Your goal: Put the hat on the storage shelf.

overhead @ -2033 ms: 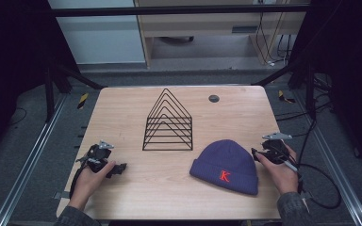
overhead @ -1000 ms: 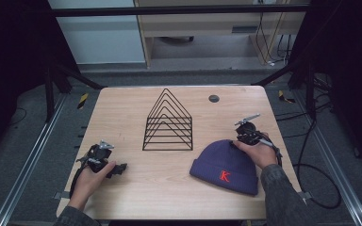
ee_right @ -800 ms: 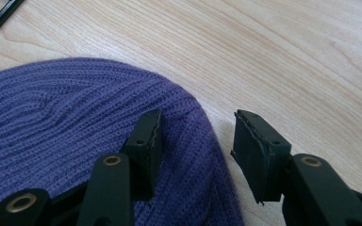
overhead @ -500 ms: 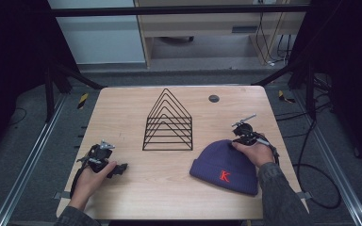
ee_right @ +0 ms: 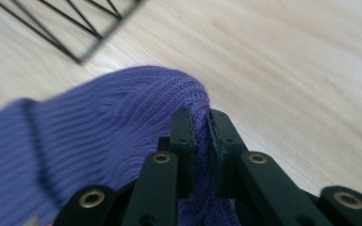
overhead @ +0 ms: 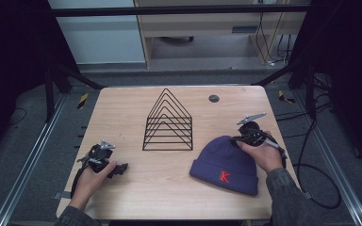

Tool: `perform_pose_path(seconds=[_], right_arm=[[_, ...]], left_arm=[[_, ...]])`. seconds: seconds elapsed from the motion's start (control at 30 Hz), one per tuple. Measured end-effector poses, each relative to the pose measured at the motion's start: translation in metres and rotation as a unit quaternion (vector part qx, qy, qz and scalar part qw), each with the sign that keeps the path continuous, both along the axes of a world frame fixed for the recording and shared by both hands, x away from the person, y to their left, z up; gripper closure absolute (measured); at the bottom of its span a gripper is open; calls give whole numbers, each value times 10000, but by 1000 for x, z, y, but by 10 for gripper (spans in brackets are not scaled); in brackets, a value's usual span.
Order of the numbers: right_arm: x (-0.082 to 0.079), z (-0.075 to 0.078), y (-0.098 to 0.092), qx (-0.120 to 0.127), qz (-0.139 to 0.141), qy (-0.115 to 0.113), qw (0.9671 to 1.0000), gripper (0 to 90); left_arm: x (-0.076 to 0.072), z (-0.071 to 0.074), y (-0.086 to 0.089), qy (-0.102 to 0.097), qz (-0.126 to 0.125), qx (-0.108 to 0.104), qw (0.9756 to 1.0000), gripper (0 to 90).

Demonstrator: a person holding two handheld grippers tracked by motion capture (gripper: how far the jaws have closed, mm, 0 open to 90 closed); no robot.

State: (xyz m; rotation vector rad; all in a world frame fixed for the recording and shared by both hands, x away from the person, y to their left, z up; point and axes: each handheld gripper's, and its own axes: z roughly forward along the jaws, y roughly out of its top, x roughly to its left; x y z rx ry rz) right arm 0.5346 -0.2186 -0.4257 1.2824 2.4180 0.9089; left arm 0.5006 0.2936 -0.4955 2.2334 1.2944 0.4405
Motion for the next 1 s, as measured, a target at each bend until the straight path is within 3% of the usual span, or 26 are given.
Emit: perform_pose_path(seconds=[0.3, 0.5, 0.67, 0.83, 1.0], right_arm=[[-42, 49, 3, 366, 468, -645, 9962, 819], [-59, 69, 10, 371, 736, -806, 9933, 821], [-65, 79, 14, 383, 870, -920, 9912, 821], [-66, 96, 16, 353, 1008, -1083, 9884, 822], [-61, 116, 11, 396, 1047, -1261, 9857, 821]], left_arm=[[-1, 3, -3, -58, -181, -52, 9998, 30], [-3, 9, -1, -223, -251, -278, 9991, 40], [-5, 14, 0, -342, -264, -371, 9984, 47], [-14, 31, -1, -753, -303, -668, 9945, 57], [-14, 51, -7, -985, -427, -965, 9895, 54]])
